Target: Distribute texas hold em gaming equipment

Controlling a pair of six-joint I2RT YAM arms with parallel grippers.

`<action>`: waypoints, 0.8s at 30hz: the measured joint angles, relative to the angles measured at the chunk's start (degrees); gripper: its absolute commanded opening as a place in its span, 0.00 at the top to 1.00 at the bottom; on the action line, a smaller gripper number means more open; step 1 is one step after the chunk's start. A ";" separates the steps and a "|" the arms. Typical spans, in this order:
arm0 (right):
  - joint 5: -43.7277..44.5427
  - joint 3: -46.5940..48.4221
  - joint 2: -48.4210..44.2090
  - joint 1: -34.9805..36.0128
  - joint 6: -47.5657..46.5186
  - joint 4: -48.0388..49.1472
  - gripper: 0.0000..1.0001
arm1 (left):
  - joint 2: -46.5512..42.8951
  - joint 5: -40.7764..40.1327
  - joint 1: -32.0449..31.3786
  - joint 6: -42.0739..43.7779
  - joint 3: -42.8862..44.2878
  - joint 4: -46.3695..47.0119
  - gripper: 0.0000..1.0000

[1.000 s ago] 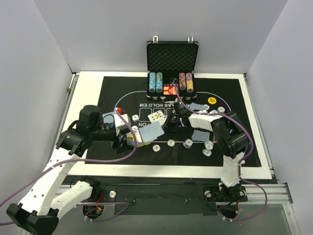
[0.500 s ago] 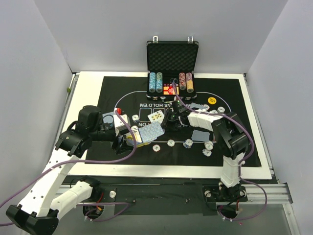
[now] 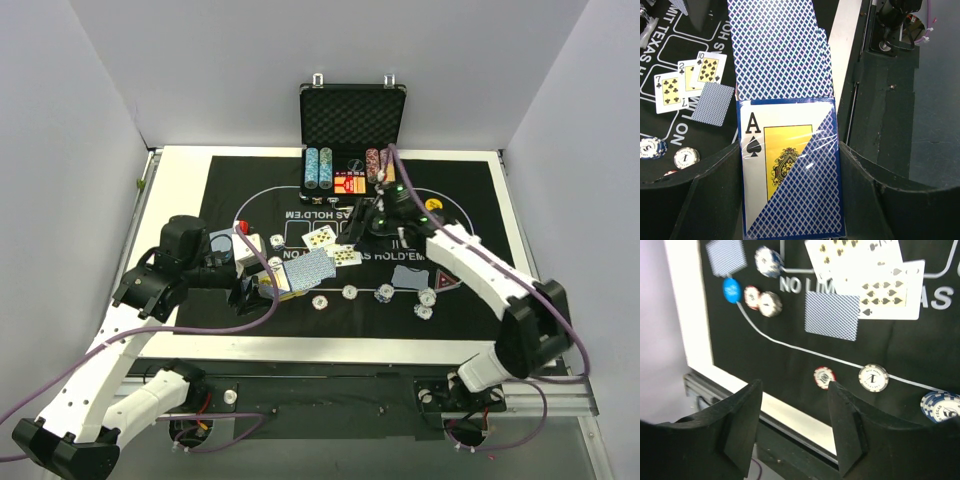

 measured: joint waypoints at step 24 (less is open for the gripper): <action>-21.53 -5.09 -21.94 3.34 7.67 7.80 0.18 | 0.50 0.13 0.00 -0.02 0.00 0.04 1.00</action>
